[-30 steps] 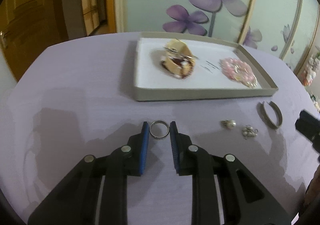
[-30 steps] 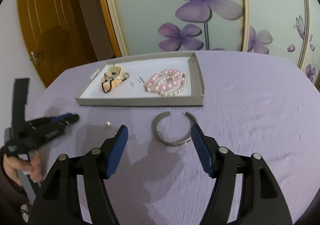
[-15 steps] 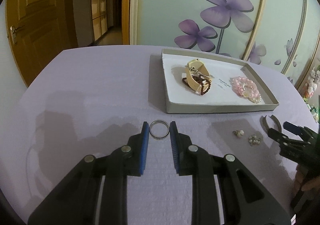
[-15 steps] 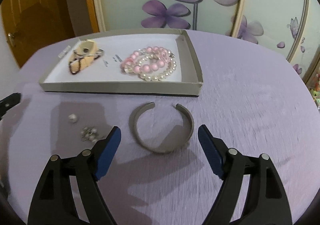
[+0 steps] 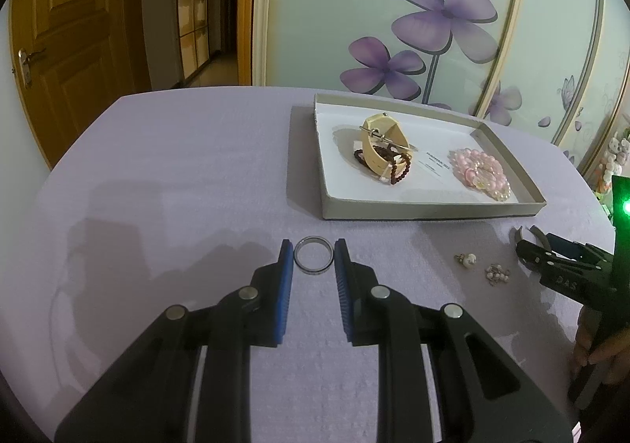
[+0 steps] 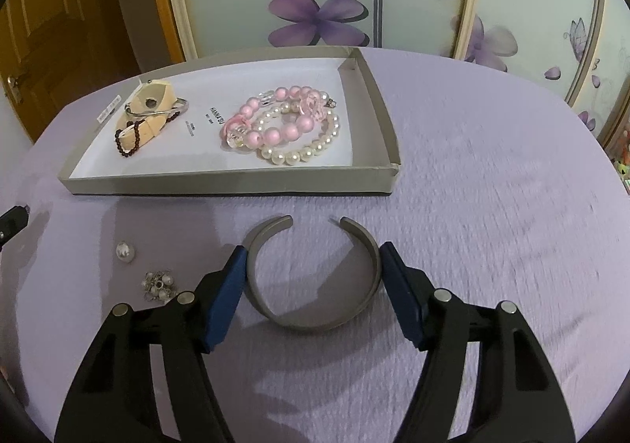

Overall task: Organize jewelry
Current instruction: 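Hold the ring with the left tool while the right tool grasps the grey cuff bangle, then carry the ring with the left tool while the right tool carries the cuff to the tray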

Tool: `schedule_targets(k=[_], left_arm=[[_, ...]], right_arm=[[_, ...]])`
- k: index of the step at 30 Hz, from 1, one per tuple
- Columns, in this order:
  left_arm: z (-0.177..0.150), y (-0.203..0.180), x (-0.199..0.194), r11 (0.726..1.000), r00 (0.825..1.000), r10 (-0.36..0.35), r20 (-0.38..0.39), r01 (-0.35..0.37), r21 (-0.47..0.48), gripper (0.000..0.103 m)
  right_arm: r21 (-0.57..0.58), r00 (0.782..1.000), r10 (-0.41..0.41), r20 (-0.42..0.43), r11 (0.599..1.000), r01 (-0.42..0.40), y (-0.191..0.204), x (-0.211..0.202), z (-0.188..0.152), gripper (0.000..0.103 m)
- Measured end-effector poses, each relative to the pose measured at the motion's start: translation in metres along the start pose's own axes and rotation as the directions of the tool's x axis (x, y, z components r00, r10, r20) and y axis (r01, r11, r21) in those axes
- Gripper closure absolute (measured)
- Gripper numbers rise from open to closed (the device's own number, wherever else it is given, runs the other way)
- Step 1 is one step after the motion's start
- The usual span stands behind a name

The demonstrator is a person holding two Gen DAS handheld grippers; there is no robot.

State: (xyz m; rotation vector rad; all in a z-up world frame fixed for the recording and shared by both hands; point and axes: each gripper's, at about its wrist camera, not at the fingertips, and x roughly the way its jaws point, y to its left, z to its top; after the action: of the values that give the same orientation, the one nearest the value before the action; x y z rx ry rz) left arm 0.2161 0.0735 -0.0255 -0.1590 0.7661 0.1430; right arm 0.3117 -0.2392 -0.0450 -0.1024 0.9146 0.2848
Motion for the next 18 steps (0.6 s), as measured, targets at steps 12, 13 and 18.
schedule_targets(k=[12,13,18], left_arm=[[0.007,-0.007,-0.002,1.0,1.0,0.0,0.013,0.0,-0.002,0.082],[0.008,-0.008,-0.002,1.0,1.0,-0.002,0.015,0.002,-0.002,0.082],[0.012,-0.013,-0.003,1.0,1.0,-0.011,0.023,0.011,0.003,0.082]], right_arm=[[-0.067,0.97,-0.035,0.242,0.996,0.052,0.004,-0.065,0.005,0.035],[-0.068,0.966,-0.037,0.255,0.996,0.056,0.004,-0.068,0.006,0.035],[-0.068,0.958,-0.034,0.285,0.996,0.055,0.0,-0.074,0.009,0.035]])
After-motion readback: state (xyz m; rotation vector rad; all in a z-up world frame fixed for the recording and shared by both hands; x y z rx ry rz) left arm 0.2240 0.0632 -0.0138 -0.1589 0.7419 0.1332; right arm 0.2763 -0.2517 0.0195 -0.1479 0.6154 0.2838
